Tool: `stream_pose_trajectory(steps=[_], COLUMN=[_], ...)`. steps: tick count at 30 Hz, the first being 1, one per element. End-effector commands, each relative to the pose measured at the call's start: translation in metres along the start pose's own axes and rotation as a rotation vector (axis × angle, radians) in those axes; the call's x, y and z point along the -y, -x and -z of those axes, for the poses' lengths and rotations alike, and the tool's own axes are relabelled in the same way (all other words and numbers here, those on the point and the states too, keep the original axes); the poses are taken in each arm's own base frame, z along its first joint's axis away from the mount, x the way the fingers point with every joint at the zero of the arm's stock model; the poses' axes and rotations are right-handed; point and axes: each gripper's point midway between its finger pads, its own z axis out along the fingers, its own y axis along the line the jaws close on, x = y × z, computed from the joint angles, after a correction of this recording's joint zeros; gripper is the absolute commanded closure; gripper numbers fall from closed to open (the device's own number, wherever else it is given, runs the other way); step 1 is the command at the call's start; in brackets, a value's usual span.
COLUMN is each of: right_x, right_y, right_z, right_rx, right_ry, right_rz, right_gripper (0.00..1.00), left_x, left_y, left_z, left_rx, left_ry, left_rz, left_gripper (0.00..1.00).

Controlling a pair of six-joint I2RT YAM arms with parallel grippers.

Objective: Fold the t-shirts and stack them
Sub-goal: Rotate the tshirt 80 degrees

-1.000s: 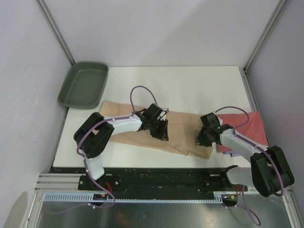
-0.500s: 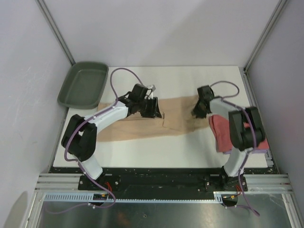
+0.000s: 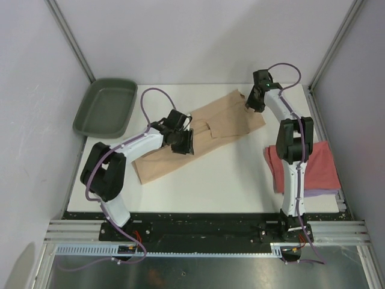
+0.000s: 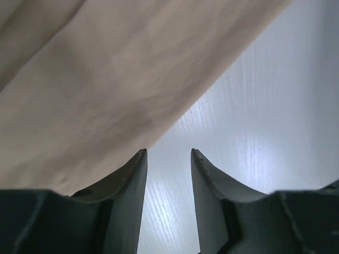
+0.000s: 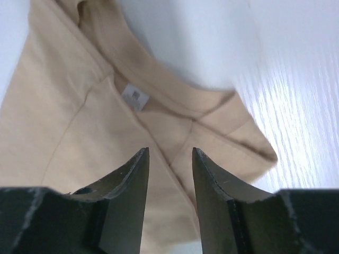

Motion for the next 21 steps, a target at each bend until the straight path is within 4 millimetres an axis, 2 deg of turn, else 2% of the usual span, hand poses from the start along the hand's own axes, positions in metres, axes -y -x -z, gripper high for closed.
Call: stream_pose_trajectory(steps=[1,4,8,11,17,21], right_x=[0.001,0.001,0.006,0.015,0.029,0.035], right_y=[-0.019,-0.048,-0.090,-0.109,-0.124,-0.121], right_z=[0.052,0.059,0.051,0.042,0.030,0.020], right_rx=[-0.033,-0.065,-0.136,-0.176,-0.202,-0.192], right_ry=[0.031,0.088,0.099,0.077,0.041,0.028], right_rz=[0.017,-0.017,-0.030,-0.039,-0.057,-0.072], right_gripper=[0.57,0.59,0.63,0.67,0.71,0.72], left_x=[-0.027,-0.044,-0.059,-0.073,-0.083,-0.078], left_y=[0.007,0.014,0.012,0.005,-0.018,-0.036], left_z=[0.000,0.001,-0.004,-0.005,-0.008,-0.013], left_rx=[0.023,0.040,0.010,-0.008,-0.075,-0.135], left_ry=[0.135,0.224,0.301,0.358,0.375,0.323], left_rz=[-0.063,-0.091,-0.123,-0.137,-0.148,-0.138], left_gripper=[0.58,0.63,0.68,0.71,0.73,0.75])
